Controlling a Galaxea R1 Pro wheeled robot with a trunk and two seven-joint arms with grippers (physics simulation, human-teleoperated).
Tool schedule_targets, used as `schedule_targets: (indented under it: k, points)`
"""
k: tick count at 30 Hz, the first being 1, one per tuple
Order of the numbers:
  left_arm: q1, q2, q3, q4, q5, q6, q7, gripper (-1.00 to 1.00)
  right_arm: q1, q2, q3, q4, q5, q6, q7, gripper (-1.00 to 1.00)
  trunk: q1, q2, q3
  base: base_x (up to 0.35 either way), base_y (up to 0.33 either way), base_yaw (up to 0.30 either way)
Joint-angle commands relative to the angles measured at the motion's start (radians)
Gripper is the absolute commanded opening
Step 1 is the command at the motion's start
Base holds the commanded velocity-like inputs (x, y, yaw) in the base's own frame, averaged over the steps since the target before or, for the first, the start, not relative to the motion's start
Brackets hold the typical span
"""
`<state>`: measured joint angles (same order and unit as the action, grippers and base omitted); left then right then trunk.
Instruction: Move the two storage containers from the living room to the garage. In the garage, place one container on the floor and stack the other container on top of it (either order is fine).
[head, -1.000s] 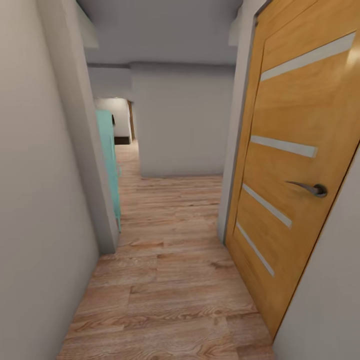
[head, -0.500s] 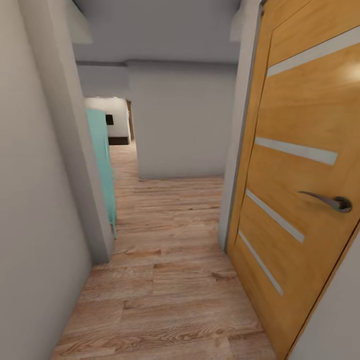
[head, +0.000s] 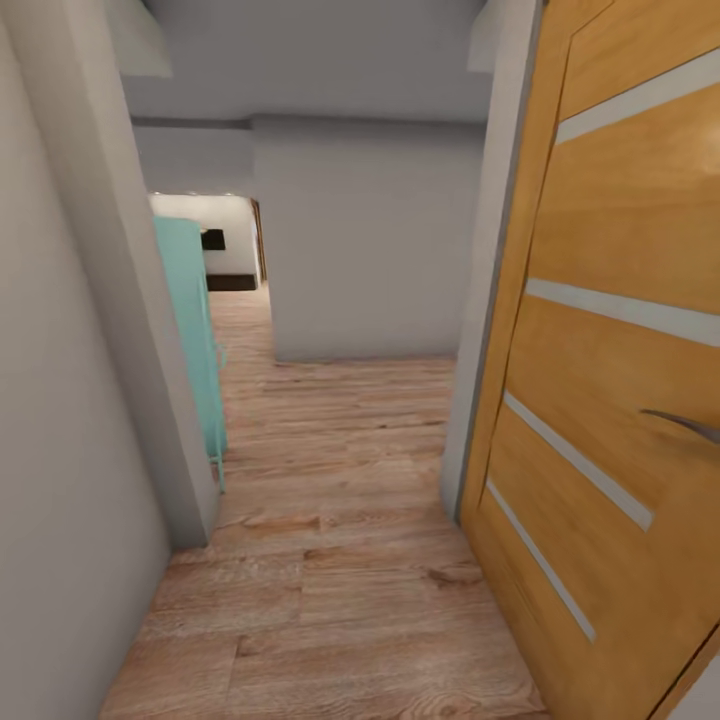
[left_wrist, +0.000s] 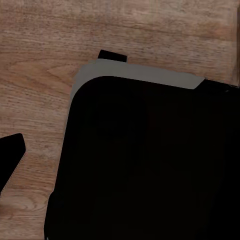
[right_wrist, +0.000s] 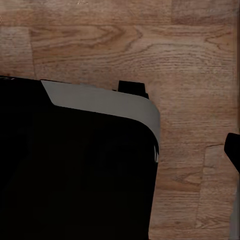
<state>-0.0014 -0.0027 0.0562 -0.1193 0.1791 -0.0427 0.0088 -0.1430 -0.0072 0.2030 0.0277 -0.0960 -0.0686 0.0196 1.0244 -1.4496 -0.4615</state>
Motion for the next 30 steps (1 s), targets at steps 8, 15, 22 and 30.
schedule_targets:
  k: [8, 15, 22, 30]
  points:
    - [0.0, 0.0, 0.005, 0.0, 0.002, -0.002, 0.0, 1.0, -0.001, -0.001, 0.012, 0.003, -0.011, -0.005, 0.002, 1.0, 0.001, 0.0, -0.001, 0.323, 0.0, 0.0]
    - [0.0, 0.0, 0.005, 0.0, 0.001, -0.003, 0.0, 1.0, -0.001, -0.003, 0.01, 0.003, -0.012, -0.008, 0.002, 1.0, 0.001, 0.0, -0.001, 0.323, 0.0, 0.0]
    - [0.0, 0.0, 0.005, 0.0, 0.001, -0.003, 0.0, 1.0, -0.001, -0.004, 0.01, 0.003, -0.008, -0.014, 0.002, 1.0, 0.001, 0.0, -0.001, 0.323, 0.0, 0.073]
    - [0.0, 0.0, 0.005, 0.0, 0.001, -0.003, 0.0, 1.0, -0.001, -0.004, 0.008, 0.003, -0.011, -0.016, 0.002, 1.0, 0.001, 0.0, -0.001, 0.323, 0.0, 0.096]
